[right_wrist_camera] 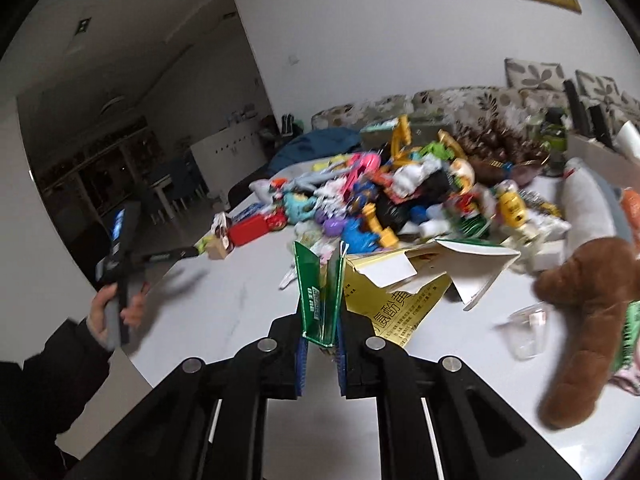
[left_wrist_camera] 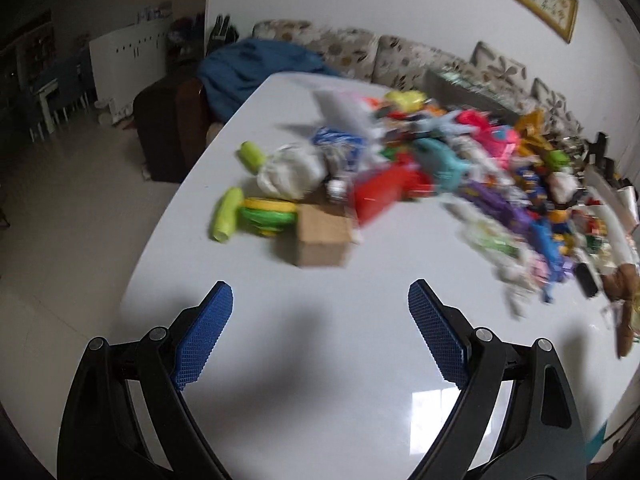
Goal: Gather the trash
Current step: 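Grasp the green-and-yellow paper packaging with the right tool while the left tool grasps the small cardboard box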
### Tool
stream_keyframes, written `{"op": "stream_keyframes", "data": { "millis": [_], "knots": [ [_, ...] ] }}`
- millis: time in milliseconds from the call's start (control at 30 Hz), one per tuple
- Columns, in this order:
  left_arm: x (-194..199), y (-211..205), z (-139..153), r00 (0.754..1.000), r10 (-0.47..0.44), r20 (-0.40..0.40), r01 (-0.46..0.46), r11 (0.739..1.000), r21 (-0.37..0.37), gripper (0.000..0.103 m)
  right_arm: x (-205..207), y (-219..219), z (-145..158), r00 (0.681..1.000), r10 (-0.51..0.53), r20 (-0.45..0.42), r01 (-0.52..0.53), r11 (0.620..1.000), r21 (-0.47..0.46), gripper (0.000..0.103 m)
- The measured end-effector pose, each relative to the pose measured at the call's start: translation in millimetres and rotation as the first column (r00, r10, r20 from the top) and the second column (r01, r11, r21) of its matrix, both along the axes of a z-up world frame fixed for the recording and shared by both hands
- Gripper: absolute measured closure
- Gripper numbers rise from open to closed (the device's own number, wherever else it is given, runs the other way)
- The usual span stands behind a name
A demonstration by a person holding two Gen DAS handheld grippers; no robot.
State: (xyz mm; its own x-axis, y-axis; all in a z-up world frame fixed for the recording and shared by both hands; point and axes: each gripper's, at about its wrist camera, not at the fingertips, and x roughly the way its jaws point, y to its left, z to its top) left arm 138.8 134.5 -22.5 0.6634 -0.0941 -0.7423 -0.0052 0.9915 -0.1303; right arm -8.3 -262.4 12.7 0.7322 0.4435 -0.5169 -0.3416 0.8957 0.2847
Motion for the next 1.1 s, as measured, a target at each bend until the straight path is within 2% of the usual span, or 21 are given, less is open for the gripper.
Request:
{"op": "stream_keyframes", "data": {
  "millis": [100, 167, 233, 367, 467, 567, 667, 967, 1000, 1067, 1100],
  "knots": [
    [23.3, 1.7, -10.2, 0.999, -0.021, -0.026, 0.022, 0.999, 0.042, 0.016, 10.8, 7.9, -7.1, 0.999, 0.016, -0.027, -0.016, 1.0, 0.002, 0.092],
    [32.3, -0.6, -11.3, 0.999, -0.04, -0.015, 0.041, 0.996, 0.08, 0.016, 13.9, 13.1, -8.9, 0.999, 0.022, -0.034, -0.022, 1.0, -0.004, 0.092],
    [41.7, -0.5, -11.9, 0.998, -0.068, -0.013, 0.069, 0.994, 0.086, 0.016, 16.9, 19.3, -10.0, 0.999, 0.034, -0.04, -0.035, 0.999, -0.014, 0.091],
    [42.3, 1.4, -18.6, 0.99, -0.133, -0.05, 0.133, 0.991, 0.003, 0.016, 19.4, 26.1, -10.2, 0.998, 0.051, -0.048, -0.052, 0.999, -0.015, 0.091],
    [28.0, -3.6, -22.7, 0.987, -0.156, -0.039, 0.156, 0.988, 0.004, 0.016, 19.3, 29.3, -11.3, 0.997, 0.056, -0.051, -0.057, 0.998, -0.018, 0.091],
    [29.4, -4.5, -32.7, 0.985, -0.156, -0.072, 0.154, 0.988, -0.03, 0.016, 24.4, 32.3, -15.4, 0.996, 0.064, -0.065, -0.065, 0.998, -0.016, 0.091],
    [32.4, -2.6, -28.5, 0.988, -0.146, -0.049, 0.144, 0.989, -0.035, 0.016, 27.1, 35.7, -20.0, 0.995, 0.068, -0.074, -0.069, 0.997, -0.021, 0.091],
    [57.7, -15.7, -32.3, 0.988, -0.139, -0.071, 0.138, 0.99, -0.024, 0.016, 26.6, 28.2, -29.0, 0.993, 0.058, -0.101, -0.059, 0.998, -0.007, 0.09],
    [59.8, -16.9, -32.5, 0.989, -0.133, -0.07, 0.133, 0.991, -0.011, 0.021, 26.6, 27.0, -30.3, 0.993, 0.055, -0.106, -0.056, 0.998, -0.004, 0.09],
    [64.0, -21.0, -32.0, 0.99, -0.128, -0.064, 0.131, 0.991, 0.037, 0.04, 25.3, 25.6, -30.9, 0.993, 0.052, -0.108, -0.052, 0.999, -0.001, 0.09],
    [65.2, -22.8, -31.9, 0.99, -0.125, -0.061, 0.128, 0.99, 0.061, 0.058, 24.2, 25.0, -30.9, 0.993, 0.051, -0.11, -0.051, 0.999, 0.005, 0.09]
  ]
}}
